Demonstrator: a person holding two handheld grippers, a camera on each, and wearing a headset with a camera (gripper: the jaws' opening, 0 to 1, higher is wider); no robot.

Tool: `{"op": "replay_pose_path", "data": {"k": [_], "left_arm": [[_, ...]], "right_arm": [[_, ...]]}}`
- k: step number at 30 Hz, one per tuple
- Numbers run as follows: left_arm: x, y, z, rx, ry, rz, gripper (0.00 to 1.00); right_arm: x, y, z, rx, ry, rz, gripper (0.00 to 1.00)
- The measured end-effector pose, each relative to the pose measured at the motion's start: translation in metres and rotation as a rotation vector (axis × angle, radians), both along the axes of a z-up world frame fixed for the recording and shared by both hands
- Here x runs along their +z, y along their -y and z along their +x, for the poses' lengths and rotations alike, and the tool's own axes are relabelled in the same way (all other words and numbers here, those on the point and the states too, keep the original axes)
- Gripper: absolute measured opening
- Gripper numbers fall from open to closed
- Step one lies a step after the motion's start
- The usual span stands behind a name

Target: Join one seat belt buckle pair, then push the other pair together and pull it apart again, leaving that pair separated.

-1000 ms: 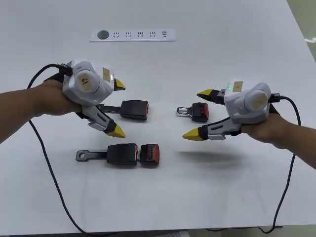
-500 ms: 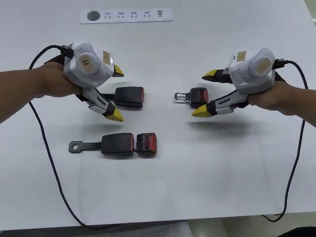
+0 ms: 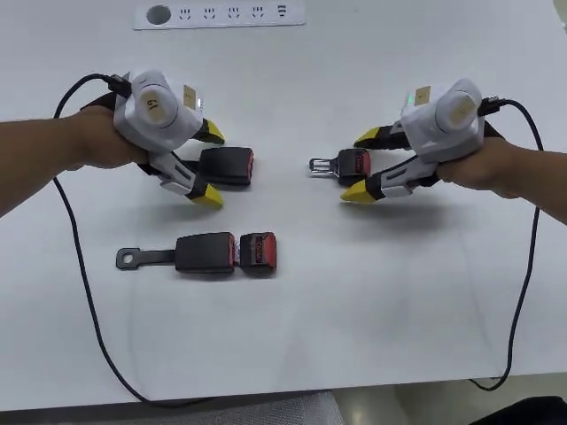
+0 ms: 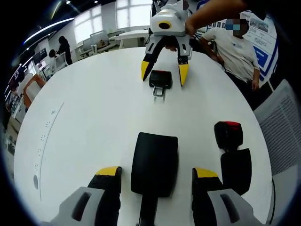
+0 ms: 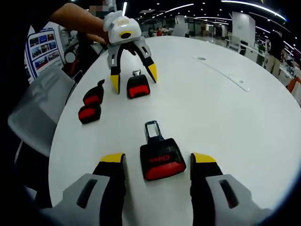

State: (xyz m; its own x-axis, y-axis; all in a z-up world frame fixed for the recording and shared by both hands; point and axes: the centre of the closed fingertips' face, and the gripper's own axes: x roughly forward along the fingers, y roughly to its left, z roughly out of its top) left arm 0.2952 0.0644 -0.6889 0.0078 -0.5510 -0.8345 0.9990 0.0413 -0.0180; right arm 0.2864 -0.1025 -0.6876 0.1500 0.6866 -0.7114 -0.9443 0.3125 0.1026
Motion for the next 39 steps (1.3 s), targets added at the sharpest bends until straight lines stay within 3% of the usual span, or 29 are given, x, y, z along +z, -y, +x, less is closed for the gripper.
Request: {"op": "replay_pose_path", "data": {"k": [4, 12, 23, 29, 39], "left_arm": [[0.001, 0.002, -0.005, -0.021, 0.003, -0.012, 0.55], [0.003, 0.002, 0.001, -0.015, 0.002, -0.014, 0.35], [0.003, 0.002, 0.001, -0.023, 0.004, -0.003, 0.34], [0.0, 0.0, 0.003, -0.015, 0.0, 0.007, 0.34], [0.0, 0.0, 0.001, -0.003, -0.006, 0.031, 0.34]], "right_arm": [[-0.002, -0.001, -0.002, 0.028, 0.023, -0.026, 0.47], [-0.007, -0.001, 0.004, 0.058, 0.07, -0.072, 0.38], [-0.007, 0.0, 0.007, 0.097, 0.08, -0.091, 0.34], [-0.006, -0.002, 0.005, 0.149, 0.07, -0.152, 0.34], [-0.006, -0.003, 0.007, 0.154, 0.06, -0.168, 0.33]]}}
